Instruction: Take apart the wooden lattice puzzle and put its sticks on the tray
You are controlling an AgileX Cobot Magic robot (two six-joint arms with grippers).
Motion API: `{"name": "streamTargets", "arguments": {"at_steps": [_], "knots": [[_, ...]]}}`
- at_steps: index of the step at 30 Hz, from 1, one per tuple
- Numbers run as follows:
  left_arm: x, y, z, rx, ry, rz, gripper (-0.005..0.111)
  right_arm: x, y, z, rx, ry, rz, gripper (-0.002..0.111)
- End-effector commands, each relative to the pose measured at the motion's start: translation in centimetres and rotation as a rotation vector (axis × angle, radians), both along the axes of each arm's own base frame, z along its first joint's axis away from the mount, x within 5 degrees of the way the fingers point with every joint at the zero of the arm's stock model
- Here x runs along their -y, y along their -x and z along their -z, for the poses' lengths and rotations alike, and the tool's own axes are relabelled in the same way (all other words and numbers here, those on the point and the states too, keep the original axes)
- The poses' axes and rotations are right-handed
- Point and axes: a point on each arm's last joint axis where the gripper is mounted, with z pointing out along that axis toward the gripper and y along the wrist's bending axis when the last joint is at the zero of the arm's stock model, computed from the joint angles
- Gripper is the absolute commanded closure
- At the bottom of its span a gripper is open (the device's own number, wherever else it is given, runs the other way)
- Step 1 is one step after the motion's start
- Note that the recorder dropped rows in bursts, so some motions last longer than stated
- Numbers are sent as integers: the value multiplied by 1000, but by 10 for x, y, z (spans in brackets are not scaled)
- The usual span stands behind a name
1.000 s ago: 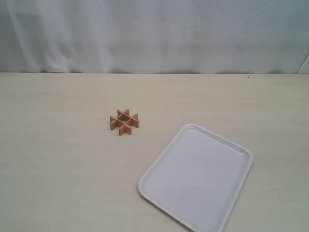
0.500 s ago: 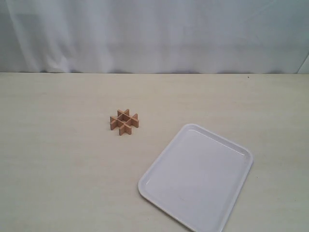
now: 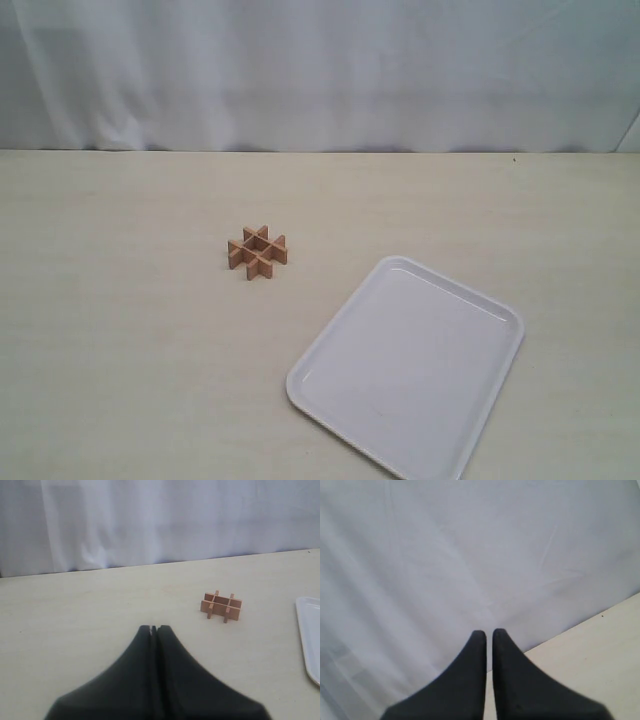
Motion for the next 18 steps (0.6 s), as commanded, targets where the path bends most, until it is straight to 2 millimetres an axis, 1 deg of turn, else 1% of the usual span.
{"name": "streamTargets", "arguments": {"at_steps": [1, 4, 7, 14, 18], "knots": [[0, 0, 0, 11, 3, 0, 107, 1, 1, 0, 10, -43, 7, 104], [0, 0, 0, 11, 3, 0, 107, 1, 1, 0, 12, -43, 8, 104], [0, 0, 0, 11, 3, 0, 107, 5, 2, -5, 66, -58, 42, 104], [0, 0, 0, 11, 3, 0, 107, 11, 5, -14, 178, -179, 85, 104], [0, 0, 0, 11, 3, 0, 107, 15, 7, -20, 252, -219, 113, 104]]}}
